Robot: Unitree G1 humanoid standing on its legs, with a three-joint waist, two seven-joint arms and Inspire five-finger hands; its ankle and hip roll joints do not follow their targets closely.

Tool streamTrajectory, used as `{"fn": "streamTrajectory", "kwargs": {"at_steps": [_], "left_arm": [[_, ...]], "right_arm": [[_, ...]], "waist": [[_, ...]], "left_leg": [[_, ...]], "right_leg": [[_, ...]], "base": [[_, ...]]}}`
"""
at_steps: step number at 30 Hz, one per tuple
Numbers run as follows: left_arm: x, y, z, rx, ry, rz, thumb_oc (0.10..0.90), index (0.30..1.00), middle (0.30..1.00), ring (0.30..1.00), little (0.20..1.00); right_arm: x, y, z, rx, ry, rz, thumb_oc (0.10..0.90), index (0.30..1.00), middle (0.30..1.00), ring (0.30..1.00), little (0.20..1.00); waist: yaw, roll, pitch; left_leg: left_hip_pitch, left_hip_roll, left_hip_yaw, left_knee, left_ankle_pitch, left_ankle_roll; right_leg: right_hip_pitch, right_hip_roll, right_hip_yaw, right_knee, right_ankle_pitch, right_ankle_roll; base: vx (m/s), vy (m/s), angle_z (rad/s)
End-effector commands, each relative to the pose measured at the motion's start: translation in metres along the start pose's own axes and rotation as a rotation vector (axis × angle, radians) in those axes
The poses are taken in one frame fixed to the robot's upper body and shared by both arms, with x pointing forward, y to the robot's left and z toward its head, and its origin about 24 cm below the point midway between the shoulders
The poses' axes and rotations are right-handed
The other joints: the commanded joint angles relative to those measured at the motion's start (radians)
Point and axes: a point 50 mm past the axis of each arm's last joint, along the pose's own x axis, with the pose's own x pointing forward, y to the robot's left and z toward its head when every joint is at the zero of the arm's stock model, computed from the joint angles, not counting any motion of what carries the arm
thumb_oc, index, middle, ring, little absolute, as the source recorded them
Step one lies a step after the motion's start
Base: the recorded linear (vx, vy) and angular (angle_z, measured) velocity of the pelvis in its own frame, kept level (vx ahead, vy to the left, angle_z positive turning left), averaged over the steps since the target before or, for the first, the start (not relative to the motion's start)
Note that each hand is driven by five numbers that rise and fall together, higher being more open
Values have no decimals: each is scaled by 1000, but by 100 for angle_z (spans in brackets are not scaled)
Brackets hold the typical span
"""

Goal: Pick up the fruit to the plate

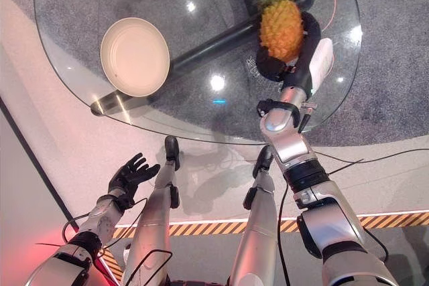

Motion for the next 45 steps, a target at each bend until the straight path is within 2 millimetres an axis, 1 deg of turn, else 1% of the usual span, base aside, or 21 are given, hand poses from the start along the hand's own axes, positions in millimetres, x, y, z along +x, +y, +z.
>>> {"fn": "streamTrajectory", "kwargs": {"at_steps": [1,6,17,21,25,31,36,37,38,39,42,45], "left_arm": [[-2,2,-6,42,12,6,800,900,900,900,900],[-1,1,-6,45,12,3,800,900,900,900,900],[-2,1,-8,57,20,-6,800,900,900,900,900],[-1,-1,-7,61,20,-10,800,900,900,900,900],[-2,-1,-10,60,21,-9,800,900,900,900,900],[-1,-1,-7,14,-4,13,800,900,900,900,900],[-1,7,3,-120,-71,104,800,900,900,900,900],[-1,7,3,-120,-71,104,800,900,900,900,900],[-1,16,12,-202,-127,190,800,900,900,900,900],[-1,18,17,-234,-151,227,800,900,900,900,900],[0,23,34,-321,-230,314,800,900,900,900,900],[0,27,52,-368,-308,382,800,900,900,900,900]], "right_arm": [[1,1,52,40,-263,41,100,300,300,300,200],[-6,13,59,-1,-305,126,100,300,300,300,200],[-20,35,63,-81,-357,280,100,300,300,300,200],[-23,39,67,-76,-379,304,100,300,300,300,200],[-27,40,77,-54,-442,312,100,300,300,300,200],[-37,41,91,6,-519,349,100,300,300,300,200],[-43,40,99,43,-566,379,100,300,300,300,200],[-43,40,99,43,-566,379,100,300,300,300,200],[-46,40,103,64,-585,395,100,300,300,300,200],[-47,40,105,76,-590,403,100,300,300,300,200],[-50,40,109,109,-605,415,100,300,300,300,200],[-53,40,112,143,-608,421,100,300,300,300,200]], "waist": [[-3,30,-19],[2,32,-19],[12,33,-19],[15,33,-19],[17,34,-19],[16,34,-19],[17,35,-19],[17,35,-19],[19,33,-19],[20,31,-19],[23,27,-19],[22,22,-19]], "left_leg": [[16,15,1,33,-25,22],[20,15,2,30,-22,20],[30,14,3,26,-18,19],[31,14,3,23,-16,18],[33,15,2,22,-17,17],[34,15,1,23,-16,17],[38,15,1,25,-16,15],[38,15,1,25,-16,15],[37,16,-3,29,-18,14],[38,17,-4,30,-18,13],[40,17,-9,31,-18,11],[38,19,-10,33,-18,10]], "right_leg": [[-1,-8,-32,-44,60,6],[3,-11,-35,-43,60,6],[15,-17,-45,-46,60,7],[18,-19,-48,-48,62,8],[20,-21,-49,-48,61,10],[18,-18,-44,-43,60,10],[20,-19,-41,-38,56,10],[20,-19,-41,-38,56,10],[18,-22,-40,-31,52,10],[20,-22,-40,-29,50,9],[21,-21,-39,-22,45,8],[19,-20,-37,-16,42,7]], "base": [[0,0,0],[0,0,0],[0,0,0],[0,0,0],[0,0,0],[0,0,0],[0,0,0],[0,0,0],[0,0,0],[0,0,0],[0,0,0],[0,0,0]]}}
